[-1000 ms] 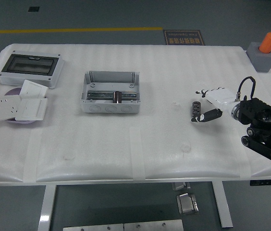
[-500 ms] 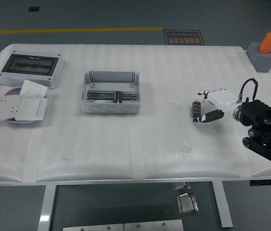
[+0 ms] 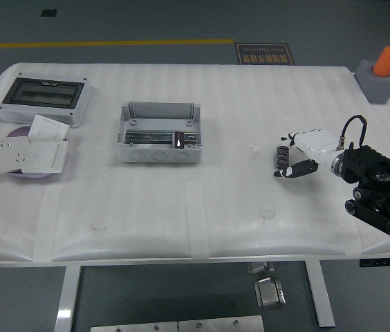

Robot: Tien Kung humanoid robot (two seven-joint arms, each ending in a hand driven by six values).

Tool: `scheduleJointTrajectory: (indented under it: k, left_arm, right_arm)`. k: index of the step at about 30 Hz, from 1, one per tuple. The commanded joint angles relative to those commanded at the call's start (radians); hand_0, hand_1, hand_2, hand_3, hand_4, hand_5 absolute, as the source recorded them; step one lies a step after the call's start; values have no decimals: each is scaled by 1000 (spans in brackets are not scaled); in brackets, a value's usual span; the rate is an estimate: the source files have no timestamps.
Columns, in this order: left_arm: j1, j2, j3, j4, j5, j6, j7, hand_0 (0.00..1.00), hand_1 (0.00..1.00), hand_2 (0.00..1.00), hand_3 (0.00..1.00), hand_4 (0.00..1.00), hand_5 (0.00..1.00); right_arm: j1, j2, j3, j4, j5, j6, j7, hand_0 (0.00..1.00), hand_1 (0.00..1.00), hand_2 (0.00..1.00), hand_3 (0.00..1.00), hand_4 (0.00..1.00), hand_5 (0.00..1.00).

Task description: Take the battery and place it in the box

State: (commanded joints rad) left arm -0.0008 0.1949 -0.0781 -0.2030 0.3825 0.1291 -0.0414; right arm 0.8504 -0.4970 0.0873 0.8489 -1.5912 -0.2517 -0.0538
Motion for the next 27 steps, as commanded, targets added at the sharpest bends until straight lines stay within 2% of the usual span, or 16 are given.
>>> scheduleJointTrajectory:
  k: [16,27]
  left_arm:
    - [-3,1,7,-1,-8,5,-9,593,617,467,615,513,422]
    - [-5,3,19,-3,-14,13,-21,593,618,467,615,518,430]
  right_arm:
    - [-3,7,-1,-4,-12,-24,4,771,704,737,757,845,550]
    - [-13,12,-7,-11,-12,-40,16,734,693,713,723,801,529]
